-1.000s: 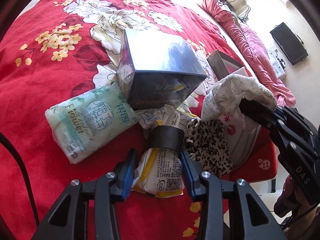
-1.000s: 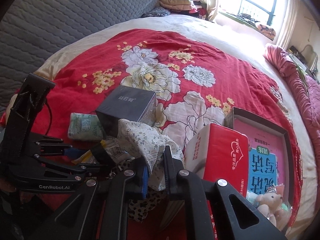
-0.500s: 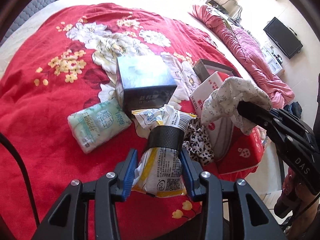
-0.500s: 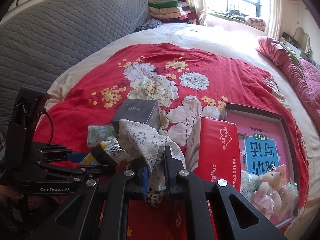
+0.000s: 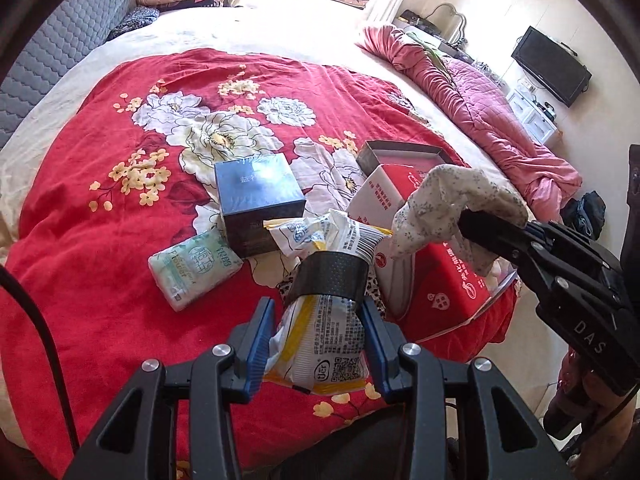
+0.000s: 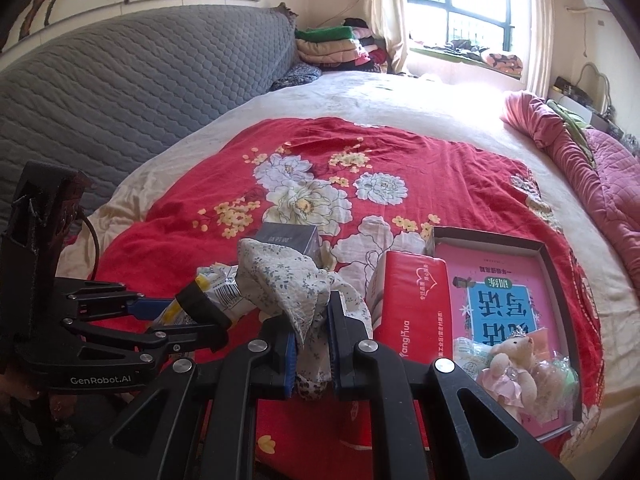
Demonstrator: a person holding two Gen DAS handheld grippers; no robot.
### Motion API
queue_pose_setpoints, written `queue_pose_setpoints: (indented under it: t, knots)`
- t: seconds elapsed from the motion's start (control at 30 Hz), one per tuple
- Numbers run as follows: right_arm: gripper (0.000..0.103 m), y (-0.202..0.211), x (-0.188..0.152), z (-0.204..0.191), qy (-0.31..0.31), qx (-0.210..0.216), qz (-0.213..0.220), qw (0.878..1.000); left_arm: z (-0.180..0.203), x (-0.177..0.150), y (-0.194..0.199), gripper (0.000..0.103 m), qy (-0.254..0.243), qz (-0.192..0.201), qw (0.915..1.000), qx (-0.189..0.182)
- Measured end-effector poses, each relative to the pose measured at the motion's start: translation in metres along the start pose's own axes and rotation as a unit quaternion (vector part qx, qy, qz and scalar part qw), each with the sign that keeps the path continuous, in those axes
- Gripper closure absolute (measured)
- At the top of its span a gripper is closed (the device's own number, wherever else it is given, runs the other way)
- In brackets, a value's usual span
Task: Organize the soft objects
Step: 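Carry the snack packet and floral cloth toward the pink tray with both tools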
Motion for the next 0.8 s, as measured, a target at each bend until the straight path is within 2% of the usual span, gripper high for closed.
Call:
queue_pose_setpoints:
  t: [0.23, 0.43, 0.6, 0.8]
  knots:
    - [0.090, 0.023, -0.002, 0.008, -0.014, -0.006, 0.023, 1.000, 0.022, 0.006, 0.012, 0.061, -0.016, 0.011, 0.9998, 0.000]
    - [0.090, 0.049, -0.007, 0.035, -0.044, -0.028, 0.044, 0.998, 0.057, 0.017, 0.020, 0.061, -0.042, 0.022, 0.9988, -0.012]
    - [0.090, 0.082, -0.011, 0.068, -0.073, -0.065, 0.068, 0.993, 0.090, 0.023, 0.020, 0.061, -0.065, 0.024, 0.9973, -0.023]
    - [0.090, 0.129, -0.022, 0.116, -0.114, -0.121, 0.105, 0.980, 0.128, 0.031, 0.013, 0.061, -0.092, 0.024, 0.9949, -0.034]
Point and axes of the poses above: each gripper's, at about its wrist camera, not at the fingertips, and y roughly against the way its jaws point, z to its right, x to its top, the point moved 6 cm from there along -y, roughly the way its jaws point, and after that the axes turned 5 degrees about x, right-handed, at the moved point
